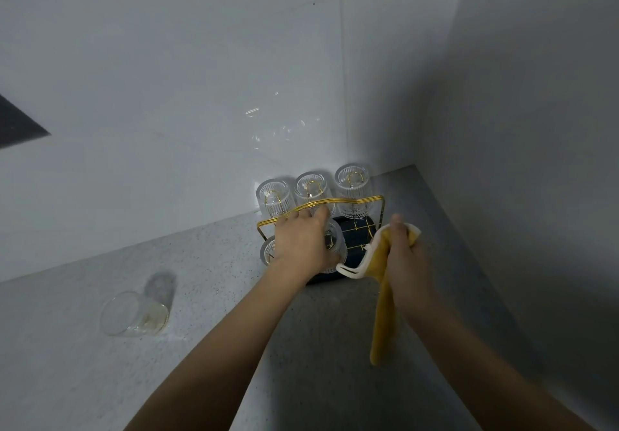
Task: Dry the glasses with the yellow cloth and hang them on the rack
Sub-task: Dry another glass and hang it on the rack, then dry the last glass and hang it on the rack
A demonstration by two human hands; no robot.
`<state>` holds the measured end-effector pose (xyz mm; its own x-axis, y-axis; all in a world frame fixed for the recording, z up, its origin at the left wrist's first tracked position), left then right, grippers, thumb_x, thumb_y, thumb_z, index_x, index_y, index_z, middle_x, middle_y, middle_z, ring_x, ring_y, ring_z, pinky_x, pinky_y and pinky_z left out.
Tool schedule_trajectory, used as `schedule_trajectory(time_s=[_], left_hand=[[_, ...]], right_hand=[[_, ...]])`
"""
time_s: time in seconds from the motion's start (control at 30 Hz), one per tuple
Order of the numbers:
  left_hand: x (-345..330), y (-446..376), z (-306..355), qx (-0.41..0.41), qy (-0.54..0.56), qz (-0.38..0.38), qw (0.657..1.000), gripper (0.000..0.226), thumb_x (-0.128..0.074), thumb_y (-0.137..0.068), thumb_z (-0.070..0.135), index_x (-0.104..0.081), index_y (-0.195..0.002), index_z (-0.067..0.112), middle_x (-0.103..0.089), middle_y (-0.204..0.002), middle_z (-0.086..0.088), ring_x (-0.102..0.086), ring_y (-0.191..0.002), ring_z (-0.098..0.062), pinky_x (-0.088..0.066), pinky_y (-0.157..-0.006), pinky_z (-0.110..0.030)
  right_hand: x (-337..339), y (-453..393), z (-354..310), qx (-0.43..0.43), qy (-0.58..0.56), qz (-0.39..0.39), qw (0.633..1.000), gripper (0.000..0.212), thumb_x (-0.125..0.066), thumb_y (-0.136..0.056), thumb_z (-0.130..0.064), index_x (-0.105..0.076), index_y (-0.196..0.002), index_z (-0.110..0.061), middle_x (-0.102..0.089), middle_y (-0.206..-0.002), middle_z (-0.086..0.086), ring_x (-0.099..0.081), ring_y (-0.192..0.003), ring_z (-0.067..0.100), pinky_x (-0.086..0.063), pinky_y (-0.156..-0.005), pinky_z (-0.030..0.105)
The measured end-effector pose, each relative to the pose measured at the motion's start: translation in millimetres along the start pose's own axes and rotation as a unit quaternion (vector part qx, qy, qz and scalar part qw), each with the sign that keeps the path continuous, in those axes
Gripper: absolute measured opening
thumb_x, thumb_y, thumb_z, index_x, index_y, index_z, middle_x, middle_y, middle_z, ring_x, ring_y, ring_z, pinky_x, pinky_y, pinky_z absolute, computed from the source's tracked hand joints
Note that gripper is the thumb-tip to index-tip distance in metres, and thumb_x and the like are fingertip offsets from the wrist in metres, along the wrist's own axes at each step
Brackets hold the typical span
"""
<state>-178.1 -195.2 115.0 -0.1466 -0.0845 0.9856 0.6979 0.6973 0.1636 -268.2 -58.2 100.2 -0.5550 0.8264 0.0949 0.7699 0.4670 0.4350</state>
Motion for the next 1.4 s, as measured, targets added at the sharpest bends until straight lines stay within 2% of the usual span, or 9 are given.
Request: schedule_trajectory(time_s=[0.2, 0.33, 0.47, 0.57, 0.73, 0.87, 1.07, 1.27, 1.4], left_hand=[[-20.2, -4.2, 1.9, 0.005, 0.003, -0.032, 0.999, 0.075, -0.070, -0.078, 0.050, -0.038, -0.139, 0.019, -0.057, -0.129, -0.010, -0.047, -0.124, -0.030, -0.031, -0.105, -0.040], [-23.9, -5.6, 3.7, 0.004, 0.016, -0.053, 0.998, 0.074, -0.070, -0.081, 0.043, -0.036, -0.143, 0.020, -0.054, -0.133, -0.011, -0.044, -0.128, -0.031, -0.026, -0.108, -0.041], [-27.1, -0.7, 1.7, 0.003, 0.044, -0.062, 0.997, 0.078, -0.070, -0.082, 0.026, -0.030, -0.148, 0.021, -0.049, -0.139, -0.013, -0.042, -0.130, -0.032, -0.025, -0.109, -0.041], [-26.5, 7.1, -0.9, -0.003, 0.090, -0.053, 0.995, 0.088, -0.074, -0.078, 0.034, -0.025, -0.150, 0.023, -0.047, -0.140, -0.011, -0.041, -0.131, -0.031, -0.024, -0.109, -0.040], [-8.2, 33.7, -18.6, -0.026, 0.199, 0.014, 0.980, 0.078, -0.072, -0.081, 0.037, -0.032, -0.147, 0.028, -0.042, -0.147, 0.000, -0.036, -0.135, -0.020, -0.018, -0.102, -0.031], [9.0, 68.1, -54.4, -0.020, 0.269, 0.065, 0.961, 0.061, -0.070, -0.084, 0.027, -0.045, -0.140, 0.028, -0.049, -0.142, 0.004, -0.043, -0.131, -0.015, -0.016, -0.090, -0.019], [12.2, 114.8, -114.2, 0.027, 0.349, 0.083, 0.933, 0.051, -0.072, -0.084, 0.030, -0.055, -0.132, 0.027, -0.057, -0.133, 0.005, -0.054, -0.119, -0.012, -0.037, -0.107, -0.042], [-16.7, 159.8, -199.5, 0.083, 0.385, 0.085, 0.915, 0.050, -0.070, -0.086, 0.033, -0.056, -0.132, 0.023, -0.058, -0.131, 0.004, -0.055, -0.116, -0.009, -0.042, -0.102, -0.027], [-47.1, 180.7, -262.4, 0.133, 0.367, 0.077, 0.918, 0.047, -0.069, -0.086, 0.031, -0.057, -0.131, 0.020, -0.058, -0.132, -0.001, -0.053, -0.121, -0.017, -0.037, -0.108, -0.044]], right_hand=[[-2.1, 0.2, 0.8, -0.013, 0.001, -0.004, 1.000, 0.043, -0.033, -0.096, -0.046, -0.053, -0.090, -0.007, -0.050, -0.076, 0.007, -0.051, -0.071, 0.014, -0.041, -0.065, 0.029], [-1.5, 4.6, -2.8, -0.023, 0.007, -0.003, 1.000, 0.054, -0.033, -0.097, -0.044, -0.047, -0.118, 0.004, -0.052, -0.108, 0.024, -0.054, -0.098, 0.027, -0.043, -0.093, 0.047], [-3.3, 8.8, -3.6, -0.023, -0.008, -0.007, 1.000, 0.032, -0.035, -0.096, -0.044, -0.052, -0.085, -0.020, -0.056, -0.084, 0.004, -0.051, -0.073, 0.010, -0.043, -0.079, 0.039], [-3.7, 12.5, -2.8, -0.023, -0.009, -0.004, 1.000, 0.030, -0.034, -0.096, -0.045, -0.041, -0.073, -0.027, -0.047, -0.075, -0.007, -0.045, -0.069, 0.004, -0.039, -0.073, 0.031], [-6.3, 26.2, -6.6, -0.023, 0.001, -0.015, 1.000, 0.026, -0.033, -0.096, -0.046, -0.041, -0.099, -0.022, -0.045, -0.078, -0.009, -0.043, -0.071, 0.006, -0.034, -0.076, 0.032], [-27.0, 48.1, -11.4, -0.007, 0.008, -0.055, 0.998, 0.047, -0.035, -0.093, -0.052, -0.046, -0.123, -0.017, -0.051, -0.109, 0.001, -0.045, -0.095, 0.015, -0.033, -0.081, 0.034], [-81.9, 83.3, -5.5, -0.021, 0.024, -0.122, 0.992, 0.056, -0.043, -0.091, -0.050, -0.038, -0.136, -0.018, -0.047, -0.125, 0.005, -0.045, -0.107, 0.021, -0.032, -0.088, 0.034], [-158.6, 132.5, 3.6, 0.001, 0.059, -0.170, 0.984, 0.047, -0.040, -0.094, -0.044, -0.043, -0.130, -0.015, -0.046, -0.096, -0.004, -0.041, -0.088, 0.010, -0.030, -0.085, 0.029], [-206.9, 159.8, 15.8, 0.021, 0.089, -0.163, 0.982, 0.024, -0.040, -0.096, -0.040, -0.047, -0.104, -0.018, -0.041, -0.075, -0.009, -0.043, -0.070, 0.006, -0.036, -0.076, 0.028]])
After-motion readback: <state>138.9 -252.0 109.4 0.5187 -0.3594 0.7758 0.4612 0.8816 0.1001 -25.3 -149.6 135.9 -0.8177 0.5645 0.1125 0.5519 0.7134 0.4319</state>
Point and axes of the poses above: each hand's wrist, its own y-axis away from the middle knuckle, its own x-axis out of the back of the hand, z = x × y, the point moved 7 cm from there along -y, towards the middle knuckle
